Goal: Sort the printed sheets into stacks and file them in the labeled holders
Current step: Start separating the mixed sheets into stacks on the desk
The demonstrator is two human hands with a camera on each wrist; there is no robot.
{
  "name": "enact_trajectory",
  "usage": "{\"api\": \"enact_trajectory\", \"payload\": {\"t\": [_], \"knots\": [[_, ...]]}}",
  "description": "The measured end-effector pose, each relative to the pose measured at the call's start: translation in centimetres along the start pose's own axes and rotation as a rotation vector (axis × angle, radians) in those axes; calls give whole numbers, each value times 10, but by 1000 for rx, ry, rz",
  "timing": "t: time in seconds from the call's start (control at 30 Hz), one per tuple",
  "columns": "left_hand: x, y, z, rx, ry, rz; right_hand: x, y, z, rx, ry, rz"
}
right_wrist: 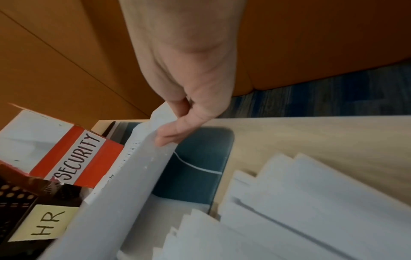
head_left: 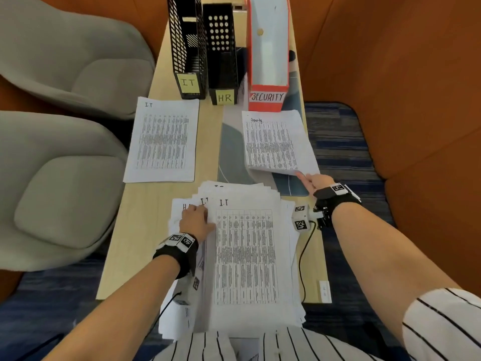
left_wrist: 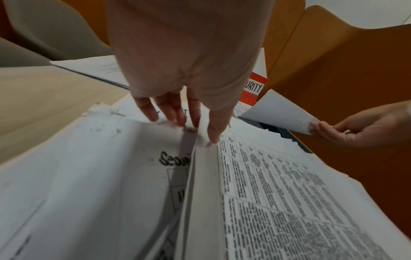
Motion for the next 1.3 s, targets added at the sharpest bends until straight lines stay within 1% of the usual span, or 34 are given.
{"api": "enact_trajectory", "payload": {"t": [0.07, 0.13, 0.17, 0.2, 0.23, 0.27, 0.3, 0.37, 0.4, 0.43, 0.47, 0.5, 0.53, 0.57, 0.6, 0.63, 0.67, 0.7, 0.77, 0.8, 0.83, 0.87, 0.9, 0.93, 0.97, 1.0, 1.03, 1.07, 1.13, 1.17, 1.23, 1.3], "knots": [[-2, -4, -4, -83, -79, 3, -7, -1, -10, 42, -97, 13], [4, -9, -7, -183, -198, -84, -10, 0, -22, 63, -232, 20], [9, -14, -8, -238, -233, -141, -9, -3, -29, 29, -235, -4], [13, -19, -10, -281, -241, -189, -9, 0, -38, 1, -296, 7], [17, -22, -9, -310, -247, -225, -8, -1, -42, -28, -294, 20], [18, -25, -8, -312, -270, -236, -9, -2, -41, -47, -264, 40], [19, -26, -6, -285, -322, -221, -8, 0, -41, -81, -215, 26], [21, -26, 0, -175, -484, -157, -6, -5, -37, -205, -21, -27], [23, -24, 3, -124, -557, -149, -2, -6, -33, -254, -5, -119], [26, -22, 6, -82, -605, -157, 2, -8, -26, -243, -58, -235], [29, -18, 7, -59, -633, -165, 6, -14, -12, -141, -93, -338], [33, -14, 8, -50, -643, -164, 4, -18, 4, 37, -53, -377], [35, -10, 8, -49, -653, -160, -7, -22, 15, 196, 43, -305], [39, -7, 8, -39, -672, -159, -26, -32, 26, 271, 157, -125], [41, -3, 9, -17, -708, -169, -50, -41, 29, 267, 203, 111], [45, 0, 11, 24, -751, -190, -70, -54, 32, 246, 210, 310], [49, 3, 14, 74, -792, -226, -81, -64, 37, 233, 218, 384], [54, 5, 16, 127, -819, -268, -88, -72, 41, 227, 283, 389], [64, 7, 18, 190, -860, -356, -94, -77, 45, 156, 564, 388], [69, 8, 19, 204, -887, -388, -98, -79, 48, 136, 687, 436], [74, 7, 18, 212, -915, -402, -103, -79, 49, 147, 720, 498], [75, 10, 19, 208, -947, -385, -107, -81, 51, 179, 632, 545], [75, 12, 18, 189, -977, -325, -110, -85, 53, 223, 473, 562], [72, 14, 16, 159, -996, -231, -112, -84, 50, 261, 311, 529], [67, 15, 15, 123, -996, -120, -112, -83, 49, 281, 224, 464], [62, 14, 14, 87, -974, -32, -112, -82, 48, 274, 235, 404], [60, 10, 15, 45, -942, 6, -111, -80, 45, 246, 308, 361], [59, 6, 17, -3, -901, -3, -112, -80, 43, 192, 426, 359], [56, -1, 20, -99, -844, -39, -120, -86, 39, 32, 699, 457], [55, -4, 21, -132, -843, -50, -123, -89, 38, -38, 798, 488], [52, -8, 26, -153, -859, -75, -126, -96, 33, -139, 917, 495], [48, -9, 30, -132, -901, -79, -129, -102, 30, -186, 984, 514]]}}
Point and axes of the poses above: each hand's wrist, its own y-axis towards the middle knuckle, its own x-axis out of the back of the hand, z = x × y, the point moved 6 cm from there along y, towards the middle knuckle, and after that the axes turned 7 degrees about x, right-handed, at the moved point
